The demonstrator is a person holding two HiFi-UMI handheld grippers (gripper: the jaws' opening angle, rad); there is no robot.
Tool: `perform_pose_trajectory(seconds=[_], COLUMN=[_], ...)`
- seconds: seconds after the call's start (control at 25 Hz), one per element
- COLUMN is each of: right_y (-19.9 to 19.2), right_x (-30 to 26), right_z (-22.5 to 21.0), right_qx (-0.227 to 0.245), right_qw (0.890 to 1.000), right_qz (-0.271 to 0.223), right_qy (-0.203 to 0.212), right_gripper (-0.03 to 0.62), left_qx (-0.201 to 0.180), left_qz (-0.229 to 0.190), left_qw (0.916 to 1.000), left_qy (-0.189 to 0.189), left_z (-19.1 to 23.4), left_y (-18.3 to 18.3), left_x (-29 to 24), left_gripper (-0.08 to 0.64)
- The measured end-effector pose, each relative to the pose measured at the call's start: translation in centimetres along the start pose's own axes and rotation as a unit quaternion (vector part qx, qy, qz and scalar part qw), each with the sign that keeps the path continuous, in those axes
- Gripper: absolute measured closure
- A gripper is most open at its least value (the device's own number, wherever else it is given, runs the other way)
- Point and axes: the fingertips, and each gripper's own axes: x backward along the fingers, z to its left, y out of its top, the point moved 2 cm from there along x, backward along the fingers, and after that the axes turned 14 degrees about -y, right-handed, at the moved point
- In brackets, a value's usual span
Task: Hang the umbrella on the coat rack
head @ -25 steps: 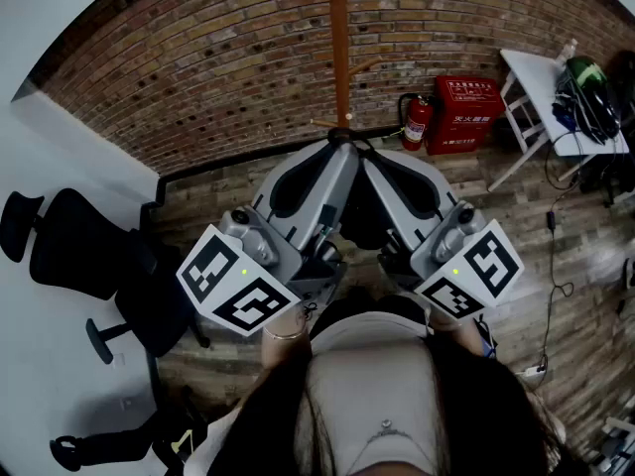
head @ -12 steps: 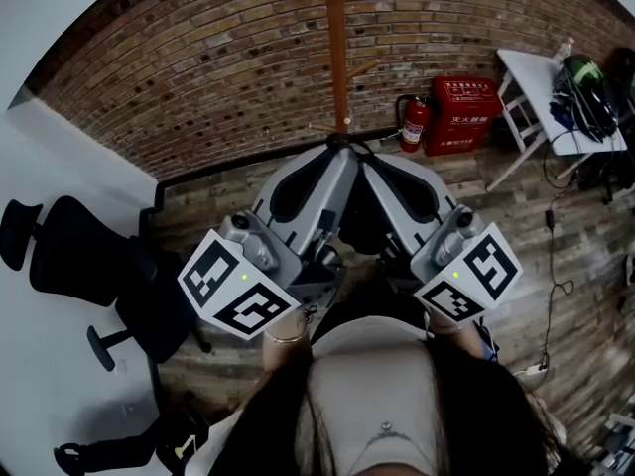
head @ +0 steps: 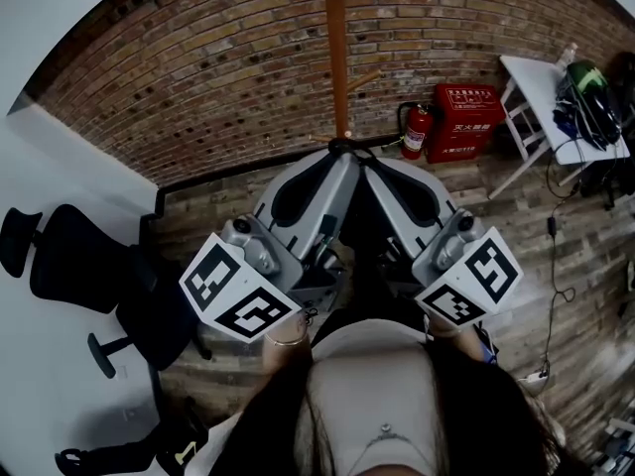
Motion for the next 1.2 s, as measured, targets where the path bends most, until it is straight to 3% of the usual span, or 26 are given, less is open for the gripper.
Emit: perform_pose_trajectory(seconds=[1.2], right_y=[1.5], right_x=[-8.9], right_z=[-6.4], right_qx=[-0.025], right_qw=[0.999], right_qz=[-0.027], right_qy=[0.019], right_gripper=[0.557], left_qx=[-0.022], left_qz=[0.003], left_qw=[0.9996], left_qy=[-0.017], left_z=[9.3], left_y=[2.3], left_x=[-5.4], left_gripper=[0.551])
